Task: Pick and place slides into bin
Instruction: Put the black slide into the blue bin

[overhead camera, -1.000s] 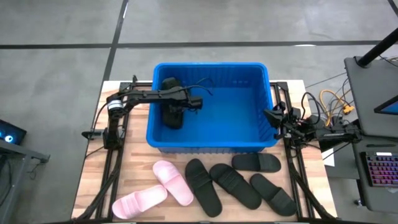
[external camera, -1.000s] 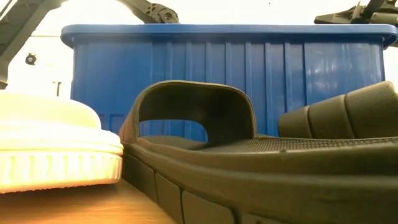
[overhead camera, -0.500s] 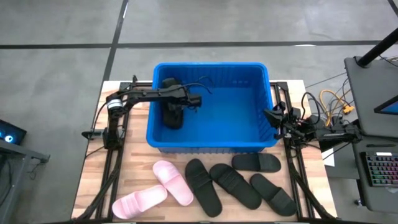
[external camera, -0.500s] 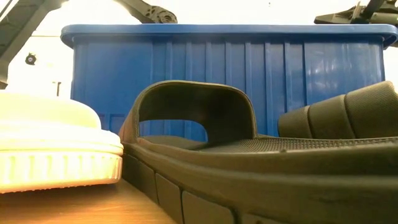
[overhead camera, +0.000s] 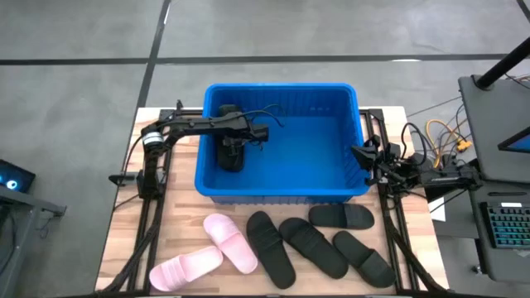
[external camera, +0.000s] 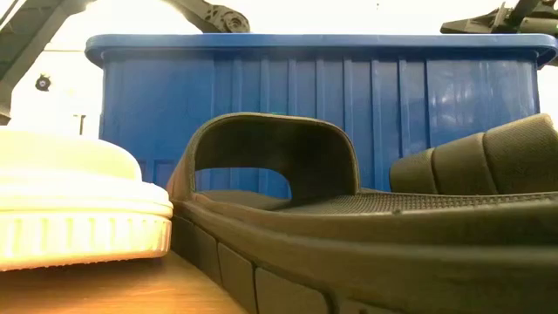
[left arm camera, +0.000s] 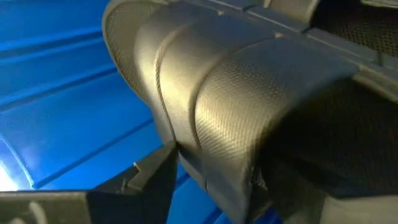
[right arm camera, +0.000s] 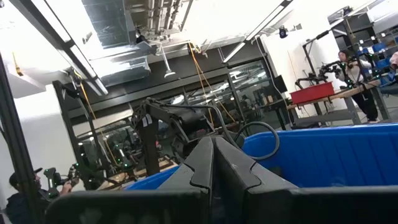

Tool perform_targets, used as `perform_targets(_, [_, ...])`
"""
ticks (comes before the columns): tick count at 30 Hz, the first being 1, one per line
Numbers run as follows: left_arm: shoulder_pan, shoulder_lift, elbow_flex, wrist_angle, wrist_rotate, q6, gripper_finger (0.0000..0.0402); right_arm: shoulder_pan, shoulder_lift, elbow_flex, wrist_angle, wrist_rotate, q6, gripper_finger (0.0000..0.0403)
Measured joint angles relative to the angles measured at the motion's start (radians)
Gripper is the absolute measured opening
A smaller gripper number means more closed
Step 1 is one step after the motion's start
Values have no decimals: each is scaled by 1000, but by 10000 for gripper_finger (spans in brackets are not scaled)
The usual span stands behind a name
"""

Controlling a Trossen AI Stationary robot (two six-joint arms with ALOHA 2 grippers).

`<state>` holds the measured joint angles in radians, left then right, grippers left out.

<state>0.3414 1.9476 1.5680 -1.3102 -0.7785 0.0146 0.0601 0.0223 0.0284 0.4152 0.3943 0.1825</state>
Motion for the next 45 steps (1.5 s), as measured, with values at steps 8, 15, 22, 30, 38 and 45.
perform_targets(8, [-1,-4,4,-107,14,-6,275,0,0,0,0,0,0,8])
perform_targets(15, [-3,-33,3,-148,64,1,311,0,0,0,0,0,0,8])
perform_targets(22, [-9,-93,3,-150,122,22,318,0,0,0,-1,0,0,9])
perform_targets(30, [-47,-193,3,-149,254,134,319,0,0,1,-6,-1,0,8])
perform_targets(38, [-98,-297,3,-128,277,-5,317,0,0,1,-7,-8,0,8])
perform_targets(45, [-141,-393,3,11,429,-119,317,0,0,1,-8,-8,-3,8])
